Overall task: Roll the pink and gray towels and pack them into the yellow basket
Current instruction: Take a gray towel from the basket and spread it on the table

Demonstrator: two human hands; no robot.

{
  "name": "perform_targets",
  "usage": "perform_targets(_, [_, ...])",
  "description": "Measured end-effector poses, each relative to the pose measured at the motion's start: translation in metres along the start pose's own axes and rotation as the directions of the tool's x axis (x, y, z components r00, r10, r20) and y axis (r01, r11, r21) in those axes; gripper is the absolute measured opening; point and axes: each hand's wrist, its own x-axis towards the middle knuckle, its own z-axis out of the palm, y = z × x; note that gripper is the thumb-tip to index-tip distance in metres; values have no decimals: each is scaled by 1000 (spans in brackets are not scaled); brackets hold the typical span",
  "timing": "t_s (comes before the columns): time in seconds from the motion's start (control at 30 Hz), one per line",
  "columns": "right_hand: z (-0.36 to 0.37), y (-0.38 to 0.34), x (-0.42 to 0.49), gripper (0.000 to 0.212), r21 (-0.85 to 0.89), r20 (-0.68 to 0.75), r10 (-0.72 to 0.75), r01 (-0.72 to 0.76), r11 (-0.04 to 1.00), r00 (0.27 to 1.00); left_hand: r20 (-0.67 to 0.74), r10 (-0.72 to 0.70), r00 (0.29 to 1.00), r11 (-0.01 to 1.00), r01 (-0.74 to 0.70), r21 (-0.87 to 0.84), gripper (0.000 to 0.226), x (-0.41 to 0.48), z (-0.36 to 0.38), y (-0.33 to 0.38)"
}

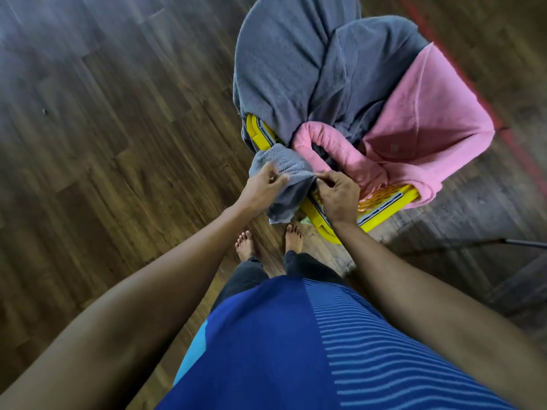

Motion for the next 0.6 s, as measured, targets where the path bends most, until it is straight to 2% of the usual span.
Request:
perform_targets(0.1, [0,2,0,11,-2,0,12,-12,1000,1000,24,-70,997,998,70,-7,35,-6,2,-9])
perform_targets(0.23, [-2,11,-7,2,-100,65,-43,49,994,997,-110,1,994,999,-5,-41,9,-12,6,-20])
perform_targets(0.37, [-3,14,-24,1,-122,97,-92,104,987,991,-252,-10,968,996,-11,-84,2,-7,1,-12])
perform_targets(0.43, [-4,14,-29,3,-100,84,-89,97,990,992,-288,-22,957,996,-3,-87,5,0,-6,-3])
perform_targets(0.6, [-5,1,-21,6,-24,81,-92,94,995,993,-330,2,944,999,14,44,17,14,-10,5])
